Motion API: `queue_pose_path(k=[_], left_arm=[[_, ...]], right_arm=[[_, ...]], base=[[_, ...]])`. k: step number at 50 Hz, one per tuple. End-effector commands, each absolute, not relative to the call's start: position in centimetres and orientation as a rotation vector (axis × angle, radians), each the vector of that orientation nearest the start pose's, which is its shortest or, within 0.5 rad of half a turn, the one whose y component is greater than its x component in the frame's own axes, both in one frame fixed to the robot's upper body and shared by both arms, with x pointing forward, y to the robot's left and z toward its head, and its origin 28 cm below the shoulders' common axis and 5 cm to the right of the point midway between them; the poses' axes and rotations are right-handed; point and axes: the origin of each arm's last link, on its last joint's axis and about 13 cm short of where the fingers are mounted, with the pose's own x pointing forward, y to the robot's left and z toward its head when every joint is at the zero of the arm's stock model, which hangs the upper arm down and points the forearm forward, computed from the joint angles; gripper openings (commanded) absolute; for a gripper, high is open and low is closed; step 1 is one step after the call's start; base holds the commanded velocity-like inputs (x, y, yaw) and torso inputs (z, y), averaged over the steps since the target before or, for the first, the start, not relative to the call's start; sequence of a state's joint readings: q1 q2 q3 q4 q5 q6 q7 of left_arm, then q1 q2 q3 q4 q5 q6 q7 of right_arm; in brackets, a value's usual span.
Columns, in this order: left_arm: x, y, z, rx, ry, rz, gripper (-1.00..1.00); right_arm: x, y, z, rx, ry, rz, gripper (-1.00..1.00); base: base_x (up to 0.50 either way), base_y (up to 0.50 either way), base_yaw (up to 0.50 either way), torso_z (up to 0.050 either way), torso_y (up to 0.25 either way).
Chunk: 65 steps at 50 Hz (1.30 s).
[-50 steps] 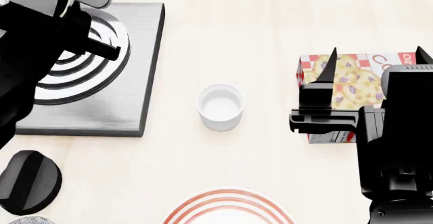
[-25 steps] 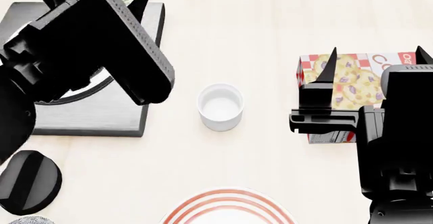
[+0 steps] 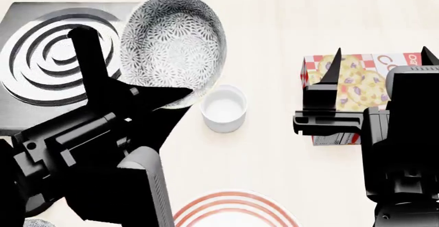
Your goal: Pick the akita bowl on the stove and place it on the plate.
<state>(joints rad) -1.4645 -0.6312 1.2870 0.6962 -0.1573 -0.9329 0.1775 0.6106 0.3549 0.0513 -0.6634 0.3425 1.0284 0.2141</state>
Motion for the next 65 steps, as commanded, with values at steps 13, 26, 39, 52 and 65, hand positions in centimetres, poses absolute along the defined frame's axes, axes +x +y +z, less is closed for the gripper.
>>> queue_pose_path(k=[13,26,39,52,65], left_arm=[[23.2,17.6,28.9,1.429,-0.349,-1.000,-1.00],[22.8,17.3,28.5,1.415,-0.311,-1.123,-1.00],[23.5,16.5,28.3,1.337,-0.330,-1.134,-1.00],[23.9,15.6,26.0,1.213,-0.290,-1.161,-1.00],[23.6,15.5,23.8,1.162,-0.258,-1.181,-1.00]], right_arm=[[25.1,-15.1,22.7,-0.125,-0.239,-0.112,1.00],[25.0,-15.0,22.9,-0.124,-0.239,-0.112,1.00],[25.1,-15.1,22.8,-0.125,-0.238,-0.112,1.00],[25.0,-15.1,22.8,-0.123,-0.239,-0.112,1.00],[25.1,-15.1,22.8,-0.124,-0.239,-0.112,1.00]], base=[[0.00,0.00,0.00,0.000,0.000],[0.00,0.00,0.00,0.000,0.000],[0.00,0.00,0.00,0.000,0.000],[0.00,0.00,0.00,0.000,0.001],[0.00,0.00,0.00,0.000,0.000]])
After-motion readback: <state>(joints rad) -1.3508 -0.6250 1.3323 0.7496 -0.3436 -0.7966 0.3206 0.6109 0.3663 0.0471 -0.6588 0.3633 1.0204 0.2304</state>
